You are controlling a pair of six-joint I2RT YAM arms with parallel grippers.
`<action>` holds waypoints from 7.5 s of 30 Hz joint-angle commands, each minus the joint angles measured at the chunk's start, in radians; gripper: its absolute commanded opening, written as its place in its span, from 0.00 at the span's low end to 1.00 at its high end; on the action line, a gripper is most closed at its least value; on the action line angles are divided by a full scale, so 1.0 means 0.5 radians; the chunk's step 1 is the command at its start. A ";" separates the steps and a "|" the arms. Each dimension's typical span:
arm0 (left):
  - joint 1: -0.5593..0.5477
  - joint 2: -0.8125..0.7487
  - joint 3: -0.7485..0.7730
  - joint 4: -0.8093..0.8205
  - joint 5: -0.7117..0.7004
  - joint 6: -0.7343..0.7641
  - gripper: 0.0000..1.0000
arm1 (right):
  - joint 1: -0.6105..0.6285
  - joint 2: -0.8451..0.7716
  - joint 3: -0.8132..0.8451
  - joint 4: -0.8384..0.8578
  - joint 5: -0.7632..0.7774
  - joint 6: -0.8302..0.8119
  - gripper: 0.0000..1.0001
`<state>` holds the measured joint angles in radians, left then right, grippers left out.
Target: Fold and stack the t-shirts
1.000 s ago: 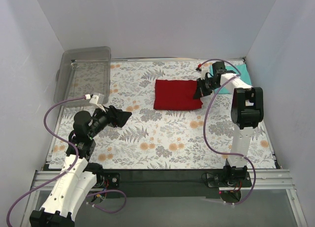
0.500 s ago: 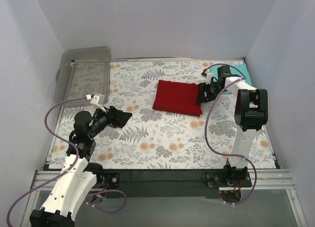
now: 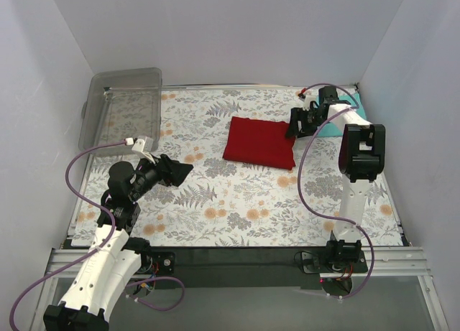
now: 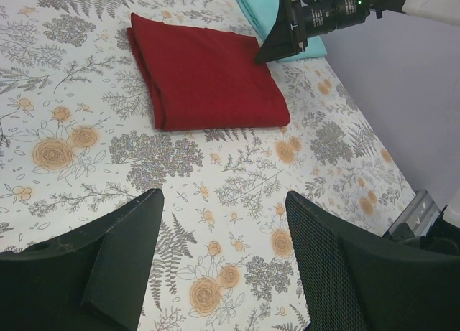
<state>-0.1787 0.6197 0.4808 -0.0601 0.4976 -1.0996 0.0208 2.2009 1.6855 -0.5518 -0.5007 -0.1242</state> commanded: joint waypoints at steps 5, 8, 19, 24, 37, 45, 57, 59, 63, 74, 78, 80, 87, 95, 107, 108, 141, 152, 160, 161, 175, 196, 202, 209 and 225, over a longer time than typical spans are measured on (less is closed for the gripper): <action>0.005 0.015 0.017 0.013 0.005 0.027 0.64 | 0.053 0.099 0.053 -0.016 -0.167 0.150 0.63; 0.008 0.040 0.038 0.013 0.008 0.033 0.64 | 0.118 0.148 0.056 -0.010 -0.207 0.199 0.60; 0.005 0.028 0.051 0.007 -0.001 0.021 0.64 | 0.204 0.255 0.145 0.008 -0.078 0.236 0.15; 0.005 0.037 0.072 -0.006 0.002 0.030 0.64 | 0.164 0.200 0.151 0.063 -0.204 0.135 0.01; 0.005 0.022 0.072 -0.027 0.002 0.045 0.64 | 0.050 -0.263 0.178 0.122 -0.229 -0.291 0.01; 0.005 0.018 0.051 -0.024 -0.004 0.052 0.64 | -0.002 -0.278 0.332 0.051 -0.115 -0.344 0.01; 0.005 0.021 0.038 -0.015 -0.004 0.064 0.64 | -0.078 -0.171 0.712 -0.093 0.078 -0.451 0.01; 0.005 0.025 0.035 -0.015 -0.007 0.064 0.64 | -0.088 -0.153 0.746 -0.102 0.087 -0.479 0.01; 0.005 0.031 0.029 -0.012 -0.007 0.061 0.64 | -0.100 -0.140 0.798 -0.114 0.130 -0.543 0.01; 0.005 0.064 0.029 0.000 0.005 0.064 0.64 | -0.140 -0.131 0.872 -0.136 0.176 -0.663 0.01; 0.005 0.080 0.041 0.004 0.005 0.067 0.64 | -0.161 -0.113 0.930 -0.148 0.185 -0.675 0.01; 0.005 0.083 0.048 0.004 0.005 0.070 0.64 | -0.180 -0.113 0.948 -0.154 0.176 -0.678 0.01; 0.005 0.114 0.042 0.019 0.011 0.073 0.64 | -0.226 -0.156 0.955 -0.176 0.121 -0.709 0.01; 0.005 0.135 0.029 0.050 0.023 0.073 0.64 | -0.296 -0.211 0.958 -0.182 0.102 -0.721 0.01; 0.008 0.123 -0.001 0.059 0.026 0.061 0.64 | -0.327 -0.272 1.028 -0.176 0.139 -0.691 0.01; 0.005 0.123 -0.004 0.059 0.020 0.064 0.64 | -0.327 -0.275 1.041 -0.176 0.151 -0.687 0.01; 0.005 0.123 -0.057 0.086 0.026 0.058 0.64 | -0.373 -0.291 1.035 -0.142 0.443 -0.798 0.01; 0.005 0.141 -0.057 0.105 0.029 0.058 0.64 | -0.422 -0.245 1.022 -0.114 0.471 -0.813 0.01; 0.005 0.178 -0.051 0.108 0.039 0.061 0.64 | -0.431 -0.263 0.967 -0.114 0.152 -0.795 0.01; 0.005 0.175 -0.051 0.108 0.036 0.064 0.64 | -0.431 -0.266 0.964 -0.111 0.127 -0.792 0.01; 0.005 0.187 -0.069 0.108 0.039 0.061 0.64 | -0.428 -0.459 0.893 -0.013 -0.005 -0.761 0.01; 0.005 0.169 -0.093 0.108 0.033 0.064 0.64 | -0.453 -0.447 0.771 0.036 0.158 -0.813 0.01; 0.005 0.175 -0.090 0.108 0.032 0.067 0.64 | -0.474 -0.377 0.755 0.057 0.201 -0.832 0.01; 0.005 0.184 -0.087 0.108 0.033 0.067 0.64 | -0.493 -0.300 0.725 0.109 0.213 -0.841 0.01; 0.005 0.221 -0.084 0.111 0.039 0.067 0.64 | -0.502 -0.110 0.688 0.281 0.510 -0.868 0.01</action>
<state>-0.1787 0.7300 0.4454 -0.0181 0.5068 -1.0775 -0.2226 2.1220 2.0304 -0.4793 -0.2760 -0.5423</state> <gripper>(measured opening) 0.641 0.043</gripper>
